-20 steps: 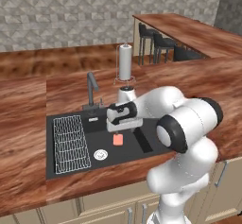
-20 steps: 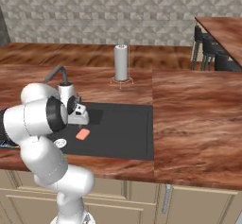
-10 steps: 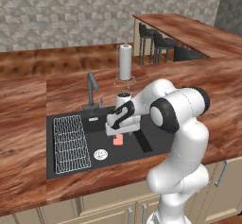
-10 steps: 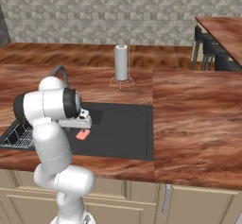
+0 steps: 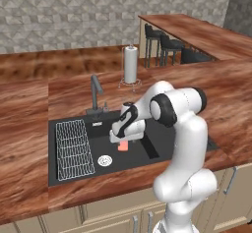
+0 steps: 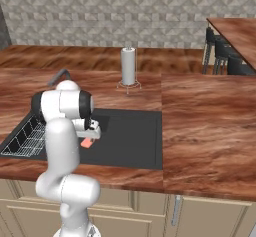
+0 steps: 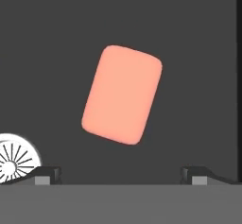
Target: Pick up the bar soap and sponge from the sink, and place them back in the cabinet, and close the cabinet door.
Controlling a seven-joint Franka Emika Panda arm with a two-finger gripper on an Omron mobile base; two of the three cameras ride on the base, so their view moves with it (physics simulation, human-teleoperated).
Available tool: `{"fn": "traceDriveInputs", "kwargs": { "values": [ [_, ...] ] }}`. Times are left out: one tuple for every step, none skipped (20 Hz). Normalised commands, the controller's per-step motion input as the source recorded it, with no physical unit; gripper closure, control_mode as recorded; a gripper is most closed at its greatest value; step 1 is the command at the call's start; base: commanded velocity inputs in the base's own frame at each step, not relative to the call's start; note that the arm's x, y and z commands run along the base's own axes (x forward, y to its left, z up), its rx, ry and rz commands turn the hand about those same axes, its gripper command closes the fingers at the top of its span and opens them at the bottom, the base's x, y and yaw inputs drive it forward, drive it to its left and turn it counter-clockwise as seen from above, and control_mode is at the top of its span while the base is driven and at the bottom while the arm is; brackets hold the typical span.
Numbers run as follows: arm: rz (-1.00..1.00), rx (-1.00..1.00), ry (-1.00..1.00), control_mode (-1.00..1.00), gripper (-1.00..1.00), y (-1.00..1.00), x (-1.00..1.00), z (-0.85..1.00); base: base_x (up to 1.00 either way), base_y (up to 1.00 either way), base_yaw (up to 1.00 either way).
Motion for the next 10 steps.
{"fn": "traceDriveInputs", "kwargs": {
  "values": [
    [-0.04, 0.0, 0.0, -1.0, -1.0, 0.0, 0.44, -0.41, 0.0, 0.0, 0.0],
    [-0.04, 0.0, 0.0, -1.0, -1.0, 0.04, 0.46, -0.46, 0.0, 0.0, 0.0],
    [-0.04, 0.0, 0.0, -1.0, -1.0, 0.01, 0.43, -0.43, 0.0, 0.0, 0.0],
    [-0.04, 0.0, 0.0, -1.0, -1.0, 0.01, 0.42, -0.43, 0.0, 0.0, 0.0],
    [-0.05, 0.0, 0.0, -1.0, -1.0, 0.04, 0.41, -0.41, 0.0, 0.0, 0.0],
    [-0.05, 0.0, 0.0, -1.0, -1.0, 0.01, 0.34, -0.36, 0.0, 0.0, 0.0],
    [-0.06, 0.0, 0.0, -1.0, -1.0, 0.09, 0.34, -0.36, 0.0, 0.0, 0.0],
    [-0.07, 0.0, 0.0, -1.0, -1.0, 0.12, 0.34, -0.33, 0.0, 0.0, 0.0],
    [-0.07, 0.0, 0.0, -1.0, -1.0, 0.12, 0.35, -0.3, 0.0, 0.0, 0.0],
    [-0.08, 0.0, 0.0, -1.0, -1.0, 0.11, 0.33, -0.24, 0.0, 0.0, 0.0]
  ]
}}
